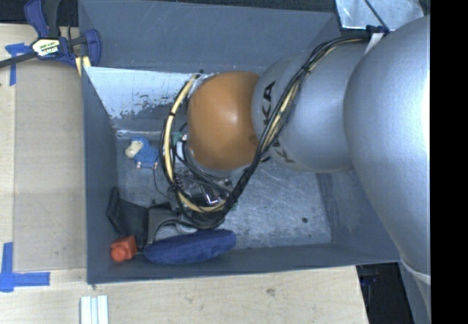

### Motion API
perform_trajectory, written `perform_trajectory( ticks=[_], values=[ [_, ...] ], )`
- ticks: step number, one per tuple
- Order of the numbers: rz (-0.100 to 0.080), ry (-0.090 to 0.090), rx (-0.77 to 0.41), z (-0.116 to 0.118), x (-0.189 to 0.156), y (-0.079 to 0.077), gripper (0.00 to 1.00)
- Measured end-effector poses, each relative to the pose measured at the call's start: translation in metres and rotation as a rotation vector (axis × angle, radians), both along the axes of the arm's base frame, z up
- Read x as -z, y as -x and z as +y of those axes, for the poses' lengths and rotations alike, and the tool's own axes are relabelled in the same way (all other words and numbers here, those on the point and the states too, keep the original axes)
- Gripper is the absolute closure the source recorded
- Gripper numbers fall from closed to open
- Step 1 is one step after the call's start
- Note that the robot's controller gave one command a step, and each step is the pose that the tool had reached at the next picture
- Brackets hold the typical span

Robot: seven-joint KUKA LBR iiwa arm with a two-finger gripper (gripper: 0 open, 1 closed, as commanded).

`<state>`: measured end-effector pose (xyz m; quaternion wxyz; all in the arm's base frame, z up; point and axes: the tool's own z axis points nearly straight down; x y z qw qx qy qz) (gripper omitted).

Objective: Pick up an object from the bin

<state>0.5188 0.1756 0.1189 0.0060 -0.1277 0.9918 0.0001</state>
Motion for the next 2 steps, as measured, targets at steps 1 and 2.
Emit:
perform_trajectory(
  ticks=[1,2],
  values=[
    [0.007,0.0,-0.001,0.001,0.001,0.002,0.0],
    [0.012,-0.001,0.056,-0.002,0.047,0.004,0.0]
  ],
)
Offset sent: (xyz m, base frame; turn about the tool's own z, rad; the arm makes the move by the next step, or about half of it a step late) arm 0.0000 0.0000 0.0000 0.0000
